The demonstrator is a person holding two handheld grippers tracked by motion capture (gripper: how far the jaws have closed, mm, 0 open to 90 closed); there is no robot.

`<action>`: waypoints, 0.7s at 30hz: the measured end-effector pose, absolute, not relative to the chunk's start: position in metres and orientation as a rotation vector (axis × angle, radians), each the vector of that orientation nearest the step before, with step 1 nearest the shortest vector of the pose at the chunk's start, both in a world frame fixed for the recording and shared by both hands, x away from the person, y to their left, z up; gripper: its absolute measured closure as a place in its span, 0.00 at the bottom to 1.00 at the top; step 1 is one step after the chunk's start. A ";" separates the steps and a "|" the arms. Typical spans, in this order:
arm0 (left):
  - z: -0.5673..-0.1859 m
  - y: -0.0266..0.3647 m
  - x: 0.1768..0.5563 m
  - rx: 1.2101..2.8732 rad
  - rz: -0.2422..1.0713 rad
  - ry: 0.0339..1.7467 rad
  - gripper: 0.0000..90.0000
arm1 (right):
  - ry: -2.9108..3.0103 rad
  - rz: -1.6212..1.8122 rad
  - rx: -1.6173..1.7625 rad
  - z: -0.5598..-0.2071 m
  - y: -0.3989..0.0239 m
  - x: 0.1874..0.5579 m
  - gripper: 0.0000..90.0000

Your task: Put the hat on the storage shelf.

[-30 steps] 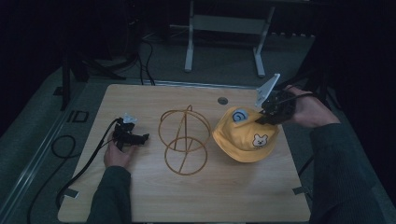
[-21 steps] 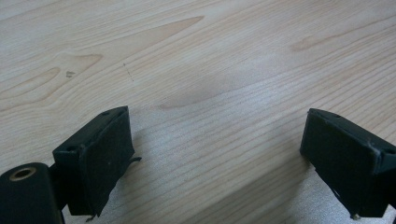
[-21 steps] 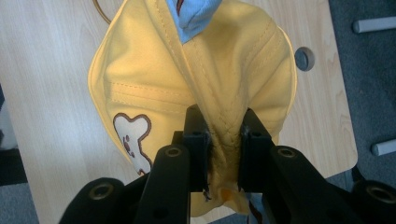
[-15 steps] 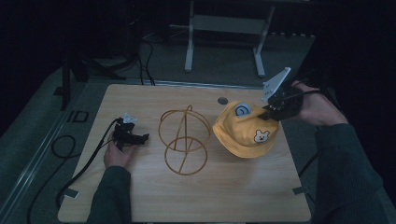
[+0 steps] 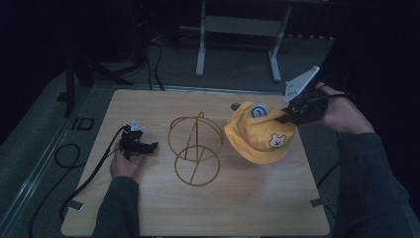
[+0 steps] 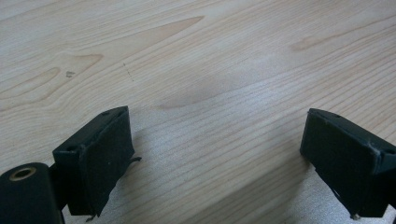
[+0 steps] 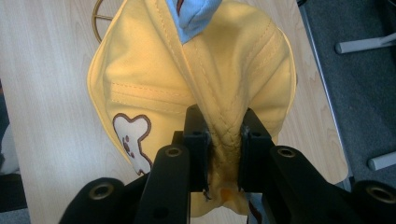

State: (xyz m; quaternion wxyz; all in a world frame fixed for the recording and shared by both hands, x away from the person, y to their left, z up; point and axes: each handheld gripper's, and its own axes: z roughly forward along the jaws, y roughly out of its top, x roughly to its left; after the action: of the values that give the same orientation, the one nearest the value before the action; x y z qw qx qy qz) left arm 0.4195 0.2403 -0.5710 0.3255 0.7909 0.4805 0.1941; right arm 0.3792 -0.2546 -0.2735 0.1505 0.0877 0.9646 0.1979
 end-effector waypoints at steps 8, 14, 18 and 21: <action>-0.571 0.240 0.420 2.073 0.509 1.260 0.10 | 2.737 0.662 0.242 -0.266 -0.259 0.377 0.86; -0.571 0.240 0.420 2.073 0.509 1.260 0.10 | 2.720 0.692 0.238 -0.265 -0.258 0.377 0.86; -0.571 0.240 0.420 2.073 0.509 1.260 0.10 | 2.712 0.720 0.236 -0.263 -0.258 0.377 0.86; -0.571 0.240 0.420 2.073 0.509 1.260 0.10 | 2.707 0.731 0.238 -0.262 -0.257 0.376 0.86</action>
State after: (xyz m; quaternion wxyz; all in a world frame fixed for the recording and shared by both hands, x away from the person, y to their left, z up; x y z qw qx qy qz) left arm 0.4195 0.2403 -0.5710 0.3255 0.7909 0.4805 0.1942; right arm 0.3764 -0.2569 -0.2624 0.1630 0.0836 0.9491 0.2563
